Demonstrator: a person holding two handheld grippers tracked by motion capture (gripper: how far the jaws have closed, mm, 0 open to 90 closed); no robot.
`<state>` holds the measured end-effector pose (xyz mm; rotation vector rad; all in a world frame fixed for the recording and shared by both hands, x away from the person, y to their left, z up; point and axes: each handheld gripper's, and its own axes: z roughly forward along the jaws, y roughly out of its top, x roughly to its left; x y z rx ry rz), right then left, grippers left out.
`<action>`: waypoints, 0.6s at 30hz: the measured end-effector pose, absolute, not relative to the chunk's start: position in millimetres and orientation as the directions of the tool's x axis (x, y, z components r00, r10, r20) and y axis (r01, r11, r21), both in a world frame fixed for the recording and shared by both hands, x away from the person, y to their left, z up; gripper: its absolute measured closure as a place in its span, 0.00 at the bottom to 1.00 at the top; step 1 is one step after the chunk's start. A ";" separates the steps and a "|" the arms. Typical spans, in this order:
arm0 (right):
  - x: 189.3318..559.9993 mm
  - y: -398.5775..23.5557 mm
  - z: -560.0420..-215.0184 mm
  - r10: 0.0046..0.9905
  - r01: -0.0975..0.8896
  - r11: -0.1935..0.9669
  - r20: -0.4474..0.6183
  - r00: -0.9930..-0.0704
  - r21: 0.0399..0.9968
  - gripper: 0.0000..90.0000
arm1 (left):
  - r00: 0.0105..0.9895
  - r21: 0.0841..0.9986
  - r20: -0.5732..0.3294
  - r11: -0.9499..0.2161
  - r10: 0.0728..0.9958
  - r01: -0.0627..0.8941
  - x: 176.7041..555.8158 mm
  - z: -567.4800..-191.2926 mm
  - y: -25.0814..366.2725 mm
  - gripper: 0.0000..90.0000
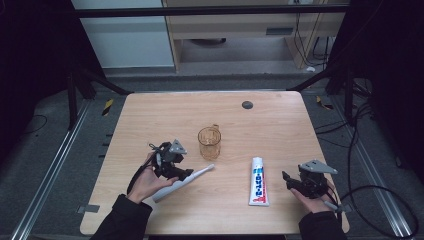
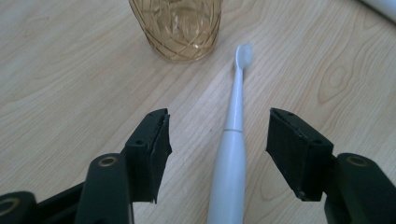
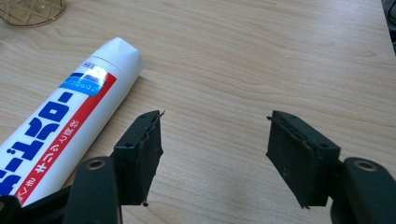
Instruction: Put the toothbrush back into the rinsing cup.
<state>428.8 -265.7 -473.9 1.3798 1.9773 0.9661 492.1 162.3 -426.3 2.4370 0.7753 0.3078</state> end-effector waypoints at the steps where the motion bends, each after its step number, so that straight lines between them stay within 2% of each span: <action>1: 429.0 -265.5 -474.4 0.942 0.555 0.227 -0.036 -0.334 0.800 0.39 | 0.807 0.573 0.047 -0.677 0.589 0.461 492.1 -426.3 162.3 0.44; 18: 428.5 -264.7 -476.8 0.938 0.562 0.239 -0.039 -0.344 0.792 0.39 | 0.832 0.471 0.026 -0.740 0.555 0.479 491.5 -446.3 161.7 0.52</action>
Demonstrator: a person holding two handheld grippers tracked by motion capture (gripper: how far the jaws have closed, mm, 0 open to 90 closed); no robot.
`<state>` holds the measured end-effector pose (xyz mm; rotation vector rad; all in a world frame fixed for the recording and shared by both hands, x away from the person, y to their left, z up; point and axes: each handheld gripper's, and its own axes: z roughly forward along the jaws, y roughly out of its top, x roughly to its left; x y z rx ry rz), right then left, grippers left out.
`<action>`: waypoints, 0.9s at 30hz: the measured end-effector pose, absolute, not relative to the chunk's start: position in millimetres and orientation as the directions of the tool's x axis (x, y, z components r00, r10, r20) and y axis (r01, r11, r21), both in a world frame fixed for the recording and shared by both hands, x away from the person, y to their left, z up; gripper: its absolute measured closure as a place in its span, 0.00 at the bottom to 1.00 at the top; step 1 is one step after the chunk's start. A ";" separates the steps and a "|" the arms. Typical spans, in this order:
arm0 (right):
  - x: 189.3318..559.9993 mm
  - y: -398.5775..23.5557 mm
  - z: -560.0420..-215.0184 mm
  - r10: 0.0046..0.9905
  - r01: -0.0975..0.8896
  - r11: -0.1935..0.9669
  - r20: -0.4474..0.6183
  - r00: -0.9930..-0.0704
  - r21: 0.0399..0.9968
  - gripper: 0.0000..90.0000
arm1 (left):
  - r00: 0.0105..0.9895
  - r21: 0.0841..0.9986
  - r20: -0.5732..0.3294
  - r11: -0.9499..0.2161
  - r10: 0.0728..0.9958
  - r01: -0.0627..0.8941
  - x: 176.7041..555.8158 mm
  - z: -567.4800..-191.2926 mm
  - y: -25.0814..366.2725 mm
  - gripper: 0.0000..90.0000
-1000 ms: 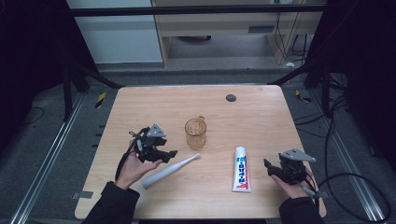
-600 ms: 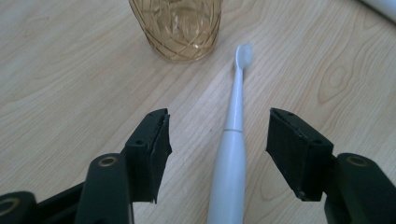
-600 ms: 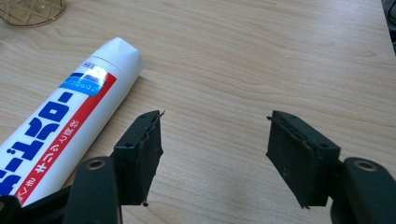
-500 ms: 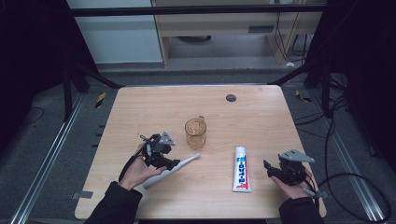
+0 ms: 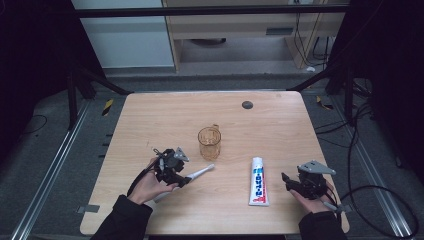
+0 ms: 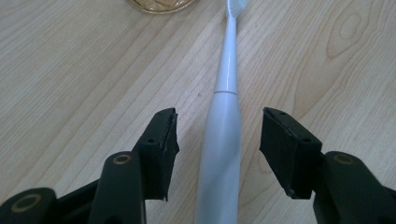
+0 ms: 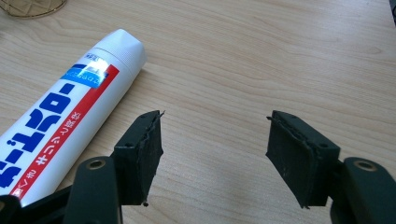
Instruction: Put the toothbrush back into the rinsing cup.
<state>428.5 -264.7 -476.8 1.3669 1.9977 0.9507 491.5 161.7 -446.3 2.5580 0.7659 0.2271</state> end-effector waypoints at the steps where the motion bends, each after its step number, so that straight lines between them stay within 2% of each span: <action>1: 428.6 -264.6 -476.9 0.938 0.562 0.238 -0.038 -0.345 0.792 0.39 | 0.834 0.465 0.026 -0.745 0.550 0.477 491.7 -447.2 161.5 0.52; 27: 430.2 -264.1 -478.6 0.936 0.577 0.239 -0.028 -0.350 0.781 0.40 | 0.861 0.386 0.016 -0.797 0.509 0.464 496.8 -461.0 151.0 0.64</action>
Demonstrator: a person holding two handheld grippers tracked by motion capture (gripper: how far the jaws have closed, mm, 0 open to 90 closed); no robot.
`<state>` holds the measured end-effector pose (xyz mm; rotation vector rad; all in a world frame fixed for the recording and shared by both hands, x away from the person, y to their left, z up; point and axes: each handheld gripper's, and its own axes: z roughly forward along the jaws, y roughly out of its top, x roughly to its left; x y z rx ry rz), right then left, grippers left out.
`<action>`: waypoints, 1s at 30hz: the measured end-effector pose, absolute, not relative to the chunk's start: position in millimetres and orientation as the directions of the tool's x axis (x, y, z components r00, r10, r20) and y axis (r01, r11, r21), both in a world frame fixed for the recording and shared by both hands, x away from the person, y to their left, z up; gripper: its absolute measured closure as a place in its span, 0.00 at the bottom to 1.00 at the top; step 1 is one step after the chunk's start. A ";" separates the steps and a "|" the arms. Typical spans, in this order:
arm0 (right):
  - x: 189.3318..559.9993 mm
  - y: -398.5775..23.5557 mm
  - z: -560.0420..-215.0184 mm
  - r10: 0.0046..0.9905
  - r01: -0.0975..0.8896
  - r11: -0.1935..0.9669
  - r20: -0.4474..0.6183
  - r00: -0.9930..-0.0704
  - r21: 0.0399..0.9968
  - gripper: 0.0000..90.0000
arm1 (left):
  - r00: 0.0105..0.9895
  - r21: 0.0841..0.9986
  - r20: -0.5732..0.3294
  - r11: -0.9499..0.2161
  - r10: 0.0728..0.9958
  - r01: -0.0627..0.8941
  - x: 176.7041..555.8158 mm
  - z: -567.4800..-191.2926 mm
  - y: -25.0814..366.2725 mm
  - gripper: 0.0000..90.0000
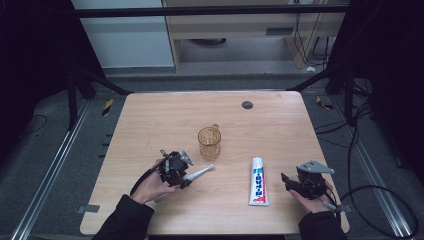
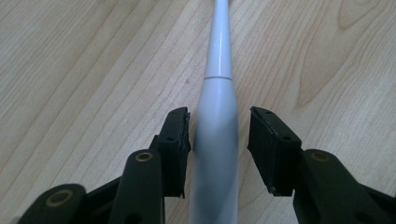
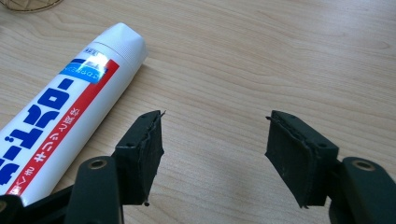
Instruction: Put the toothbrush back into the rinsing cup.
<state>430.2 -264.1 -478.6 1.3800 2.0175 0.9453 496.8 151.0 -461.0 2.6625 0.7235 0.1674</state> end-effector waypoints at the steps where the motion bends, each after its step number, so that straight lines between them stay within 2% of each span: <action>1: 430.5 -264.3 -478.8 0.936 0.574 0.244 -0.034 -0.351 0.781 0.40 | 0.861 0.384 0.012 -0.797 0.509 0.466 497.2 -461.3 150.7 0.65; 16: 431.0 -264.4 -479.1 0.935 0.579 0.244 -0.031 -0.352 0.778 0.40 | 0.868 0.351 -0.009 -0.811 0.497 0.468 503.7 -466.0 150.2 0.72; 30: 431.5 -264.4 -479.2 0.935 0.581 0.243 -0.026 -0.355 0.777 0.40 | 0.876 0.333 -0.025 -0.822 0.482 0.462 507.0 -466.7 149.3 0.73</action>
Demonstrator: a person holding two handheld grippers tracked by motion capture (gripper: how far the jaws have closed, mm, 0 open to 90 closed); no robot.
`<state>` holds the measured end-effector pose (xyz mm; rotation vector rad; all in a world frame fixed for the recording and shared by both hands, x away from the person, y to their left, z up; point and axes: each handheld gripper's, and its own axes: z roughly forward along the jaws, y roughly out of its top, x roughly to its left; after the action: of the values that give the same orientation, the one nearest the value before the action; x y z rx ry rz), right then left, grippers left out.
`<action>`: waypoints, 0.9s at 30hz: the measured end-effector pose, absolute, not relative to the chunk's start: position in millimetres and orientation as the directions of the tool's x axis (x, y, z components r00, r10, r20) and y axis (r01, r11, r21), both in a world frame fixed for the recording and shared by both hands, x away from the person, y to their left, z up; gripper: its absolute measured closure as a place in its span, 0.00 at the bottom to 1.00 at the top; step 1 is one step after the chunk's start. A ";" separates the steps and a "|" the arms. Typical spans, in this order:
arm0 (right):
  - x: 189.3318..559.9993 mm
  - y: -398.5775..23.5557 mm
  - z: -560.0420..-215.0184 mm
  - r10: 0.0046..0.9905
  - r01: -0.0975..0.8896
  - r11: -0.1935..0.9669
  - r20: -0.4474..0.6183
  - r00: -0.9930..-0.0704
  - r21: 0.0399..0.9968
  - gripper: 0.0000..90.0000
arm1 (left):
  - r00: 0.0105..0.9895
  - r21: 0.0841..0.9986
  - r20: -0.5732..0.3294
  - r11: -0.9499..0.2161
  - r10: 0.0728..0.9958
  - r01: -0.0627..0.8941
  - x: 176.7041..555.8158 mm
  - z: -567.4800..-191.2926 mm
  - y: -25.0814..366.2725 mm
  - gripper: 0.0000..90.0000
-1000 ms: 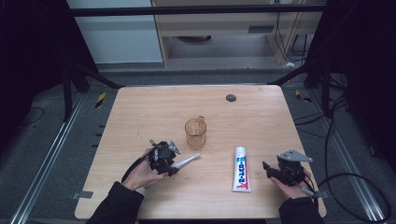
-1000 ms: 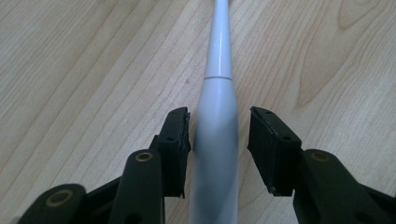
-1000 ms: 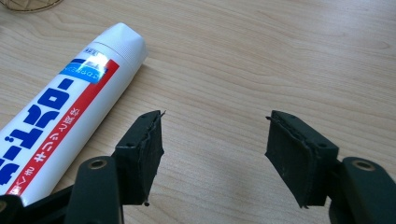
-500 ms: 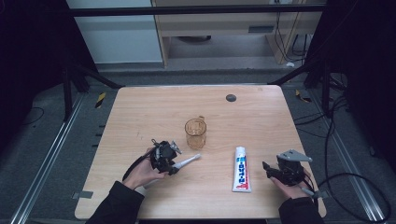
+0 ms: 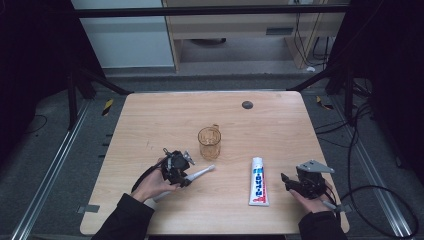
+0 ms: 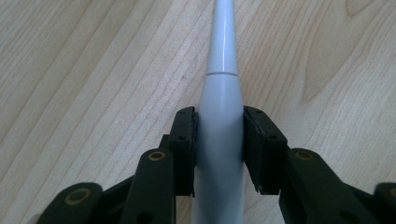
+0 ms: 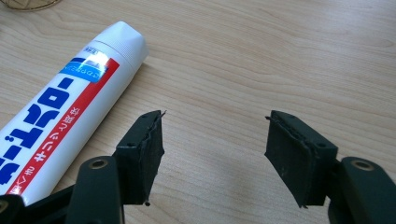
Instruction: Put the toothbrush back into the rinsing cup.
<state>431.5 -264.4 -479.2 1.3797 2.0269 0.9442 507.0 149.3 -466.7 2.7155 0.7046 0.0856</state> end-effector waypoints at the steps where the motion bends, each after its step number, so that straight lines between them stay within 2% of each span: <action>1: 431.7 -264.5 -479.3 0.934 0.582 0.245 -0.028 -0.356 0.775 0.40 | 0.876 0.332 -0.025 -0.823 0.481 0.461 507.2 -466.7 149.1 0.73; 12: 431.4 -264.7 -478.9 0.935 0.586 0.240 -0.023 -0.353 0.774 0.41 | 0.883 0.321 -0.008 -0.835 0.469 0.446 506.5 -466.4 146.9 0.74; 19: 431.8 -265.6 -479.3 0.935 0.584 0.243 -0.027 -0.354 0.774 0.41 | 0.883 0.326 -0.033 -0.830 0.469 0.453 505.1 -465.2 148.4 0.74; 27: 431.5 -265.6 -479.2 0.935 0.586 0.243 -0.025 -0.355 0.773 0.41 | 0.875 0.355 -0.021 -0.814 0.484 0.459 499.7 -451.9 155.1 0.74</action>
<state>431.5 -265.6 -479.2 1.3846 2.0317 0.9398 499.7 155.1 -451.9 2.6931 0.7007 0.0996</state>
